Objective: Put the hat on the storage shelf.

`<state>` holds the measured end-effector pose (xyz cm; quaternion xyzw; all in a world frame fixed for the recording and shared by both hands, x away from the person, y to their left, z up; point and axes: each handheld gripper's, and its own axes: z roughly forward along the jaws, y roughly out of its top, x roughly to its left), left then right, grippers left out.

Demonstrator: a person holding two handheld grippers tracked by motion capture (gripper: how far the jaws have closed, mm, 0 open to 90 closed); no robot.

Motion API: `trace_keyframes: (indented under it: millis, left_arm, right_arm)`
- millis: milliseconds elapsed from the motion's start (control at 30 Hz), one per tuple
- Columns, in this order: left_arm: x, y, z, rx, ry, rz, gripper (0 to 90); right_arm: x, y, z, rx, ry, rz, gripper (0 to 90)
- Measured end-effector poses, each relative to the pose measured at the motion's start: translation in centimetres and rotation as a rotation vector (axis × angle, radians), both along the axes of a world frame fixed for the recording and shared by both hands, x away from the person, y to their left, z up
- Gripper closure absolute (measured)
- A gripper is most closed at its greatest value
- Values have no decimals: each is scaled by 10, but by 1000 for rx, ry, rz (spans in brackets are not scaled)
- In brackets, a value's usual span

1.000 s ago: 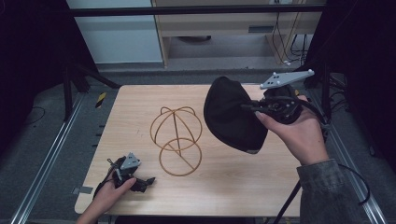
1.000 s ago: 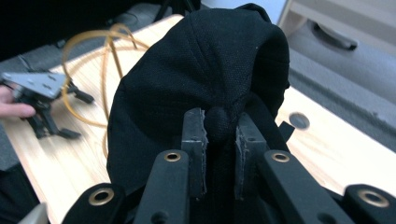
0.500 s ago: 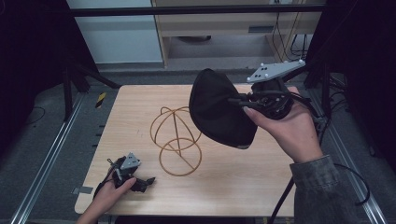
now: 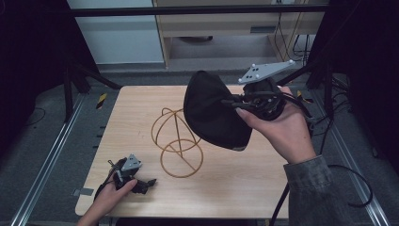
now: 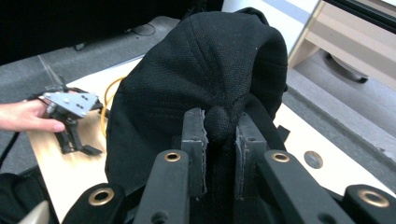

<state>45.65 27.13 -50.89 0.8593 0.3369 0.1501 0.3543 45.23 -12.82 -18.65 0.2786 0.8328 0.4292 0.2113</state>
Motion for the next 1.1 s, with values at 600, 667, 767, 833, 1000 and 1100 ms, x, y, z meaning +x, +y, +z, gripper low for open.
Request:
trace_keyframes:
  millis: [600,667,767,833,1000,1100]
  left_arm:
    - [0,0,0,2,0,-1,0]
    - [0,0,0,2,-1,0,0]
    - [0,0,0,2,0,0,0]
    - [0,0,0,2,-1,0,0]
    - [0,0,0,1,0,0,0]
    - [0,0,0,2,0,0,0]
  right_arm:
    - [26,64,7,-8,22,109,777]
    - [28,68,7,-12,23,115,777]
    - [33,76,7,-23,27,120,776]
    - [36,82,8,-27,32,122,776]
    - [39,91,5,-47,29,129,776]
    - [44,96,3,-73,38,125,776]
